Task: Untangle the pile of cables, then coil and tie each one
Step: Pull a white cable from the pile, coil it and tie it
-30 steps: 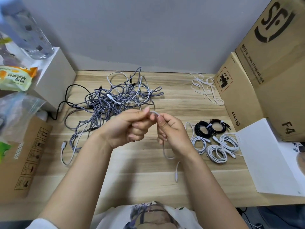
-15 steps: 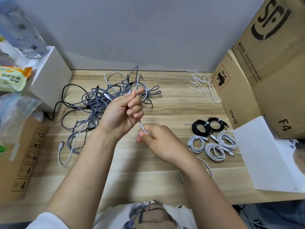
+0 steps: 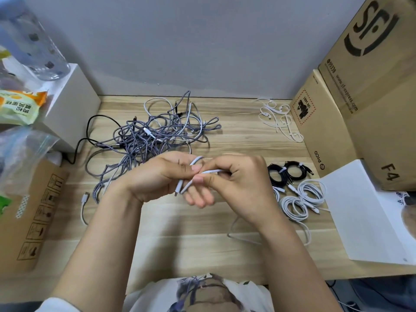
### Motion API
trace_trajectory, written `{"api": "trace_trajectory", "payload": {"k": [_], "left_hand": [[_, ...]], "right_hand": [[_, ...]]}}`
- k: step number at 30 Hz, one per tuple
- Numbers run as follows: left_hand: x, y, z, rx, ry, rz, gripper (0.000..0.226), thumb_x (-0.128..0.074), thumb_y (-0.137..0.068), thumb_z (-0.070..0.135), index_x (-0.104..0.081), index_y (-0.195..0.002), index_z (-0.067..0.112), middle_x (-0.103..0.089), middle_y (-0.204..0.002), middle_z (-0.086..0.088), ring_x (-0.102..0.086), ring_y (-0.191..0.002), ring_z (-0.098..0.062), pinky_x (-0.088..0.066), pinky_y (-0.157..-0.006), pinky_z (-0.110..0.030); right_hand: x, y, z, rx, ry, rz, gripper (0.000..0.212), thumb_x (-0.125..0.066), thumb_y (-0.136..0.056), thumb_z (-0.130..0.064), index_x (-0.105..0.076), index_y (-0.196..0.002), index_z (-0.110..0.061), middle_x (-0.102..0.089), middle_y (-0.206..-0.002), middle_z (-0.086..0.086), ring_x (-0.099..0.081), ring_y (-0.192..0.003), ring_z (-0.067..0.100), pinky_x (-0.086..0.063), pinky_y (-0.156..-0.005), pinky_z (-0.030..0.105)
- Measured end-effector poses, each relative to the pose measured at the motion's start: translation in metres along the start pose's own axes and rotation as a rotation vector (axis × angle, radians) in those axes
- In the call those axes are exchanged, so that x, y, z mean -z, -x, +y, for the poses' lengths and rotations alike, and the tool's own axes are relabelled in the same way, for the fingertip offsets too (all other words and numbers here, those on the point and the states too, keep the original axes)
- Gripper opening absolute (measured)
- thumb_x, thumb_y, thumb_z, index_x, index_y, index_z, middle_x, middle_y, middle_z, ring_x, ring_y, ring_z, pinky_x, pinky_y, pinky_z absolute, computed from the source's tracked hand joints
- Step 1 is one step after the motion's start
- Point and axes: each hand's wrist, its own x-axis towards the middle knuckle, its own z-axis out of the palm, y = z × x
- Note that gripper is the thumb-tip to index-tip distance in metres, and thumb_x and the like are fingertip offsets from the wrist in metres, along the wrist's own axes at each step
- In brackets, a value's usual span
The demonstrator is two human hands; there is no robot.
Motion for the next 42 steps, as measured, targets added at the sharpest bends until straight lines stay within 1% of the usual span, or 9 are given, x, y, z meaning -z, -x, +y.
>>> {"api": "trace_trajectory", "payload": {"k": [3,7,13,17,22,28,34,39,42], "left_hand": [[-0.002,-0.001,-0.005,-0.098,0.084,-0.134,0.025,-0.056,-0.086,0.032,-0.066,-0.089,0.009,-0.057,-0.046,0.001,-0.040,-0.030,-0.004,-0.036,-0.037,-0.012],[-0.002,-0.005,-0.010,-0.147,0.183,-0.198,0.021,-0.060,-0.086,0.036,-0.067,-0.075,0.021,-0.046,-0.041,0.011,-0.016,-0.034,-0.010,-0.026,-0.036,-0.013],[-0.007,-0.004,-0.009,-0.165,0.184,-0.292,0.032,-0.056,-0.089,0.044,-0.066,-0.075,0.016,-0.037,-0.040,0.012,-0.023,-0.037,-0.006,-0.025,-0.039,-0.013],[-0.016,-0.006,-0.003,-0.362,0.406,-0.370,0.021,-0.045,-0.097,0.023,-0.062,-0.095,0.011,-0.045,-0.051,0.008,-0.024,-0.041,-0.006,-0.024,-0.043,-0.016],[-0.028,-0.014,0.015,-0.424,0.623,-0.186,0.047,-0.046,-0.094,0.012,-0.033,-0.132,-0.013,-0.061,-0.068,-0.001,-0.037,-0.039,-0.002,-0.038,-0.044,-0.014],[-0.041,-0.020,0.015,-0.403,0.568,0.215,0.038,-0.044,-0.081,0.015,-0.047,-0.112,-0.005,-0.074,-0.083,-0.007,-0.066,-0.055,-0.006,-0.052,-0.050,-0.015],[-0.027,-0.031,-0.001,-0.426,0.260,0.415,0.013,-0.029,-0.101,0.009,-0.039,-0.104,0.016,-0.074,-0.092,0.000,-0.071,-0.080,-0.011,-0.055,-0.070,-0.019],[-0.024,-0.028,-0.008,-0.250,0.024,0.440,0.035,-0.031,-0.101,0.007,-0.027,-0.136,0.013,-0.073,-0.081,0.000,-0.069,-0.069,-0.005,-0.053,-0.066,-0.015],[-0.025,-0.023,-0.011,-0.120,-0.102,0.424,0.031,-0.041,-0.098,0.006,-0.047,-0.127,-0.002,-0.062,-0.085,0.003,-0.056,-0.067,0.010,-0.045,-0.061,-0.007]], "right_hand": [[0.003,-0.001,-0.001,-0.008,-0.161,0.127,0.014,-0.082,-0.059,-0.023,-0.069,-0.062,-0.022,-0.059,-0.055,-0.009,-0.047,-0.049,0.001,-0.035,-0.051,0.016],[0.002,-0.001,0.001,0.003,-0.253,0.189,0.019,-0.081,-0.060,-0.022,-0.064,-0.062,-0.032,-0.045,-0.046,-0.012,-0.036,-0.047,0.002,-0.031,-0.049,0.014],[0.010,-0.005,0.002,0.039,-0.279,0.184,0.014,-0.078,-0.065,-0.025,-0.071,-0.065,-0.036,-0.068,-0.070,-0.001,-0.064,-0.067,0.022,-0.052,-0.064,0.037],[0.010,-0.012,0.005,0.054,-0.250,0.182,0.014,-0.063,-0.083,-0.027,-0.069,-0.075,-0.036,-0.065,-0.066,-0.015,-0.059,-0.065,0.000,-0.044,-0.063,0.018],[-0.002,-0.010,0.010,-0.112,-0.163,-0.065,0.032,-0.041,-0.089,-0.036,-0.050,-0.059,-0.032,-0.040,-0.044,-0.014,-0.034,-0.045,0.004,-0.027,-0.051,0.021],[-0.002,-0.006,0.005,-0.176,0.321,-0.200,0.035,-0.042,-0.094,-0.022,-0.034,-0.060,-0.026,-0.062,-0.079,0.017,-0.054,-0.077,0.038,-0.039,-0.064,0.039],[0.003,0.004,-0.002,-0.156,0.548,-0.350,0.026,-0.042,-0.096,-0.037,-0.062,-0.099,-0.020,-0.065,-0.093,0.009,-0.057,-0.093,0.034,-0.042,-0.071,0.035],[0.008,0.003,-0.005,-0.102,0.495,-0.268,0.027,-0.055,-0.089,-0.047,-0.070,-0.092,-0.025,-0.068,-0.085,0.003,-0.061,-0.090,0.027,-0.042,-0.069,0.032],[0.006,0.004,-0.004,-0.087,0.319,-0.140,0.024,-0.072,-0.074,-0.046,-0.071,-0.073,-0.022,-0.070,-0.073,-0.003,-0.063,-0.074,0.020,-0.048,-0.068,0.034]]}}
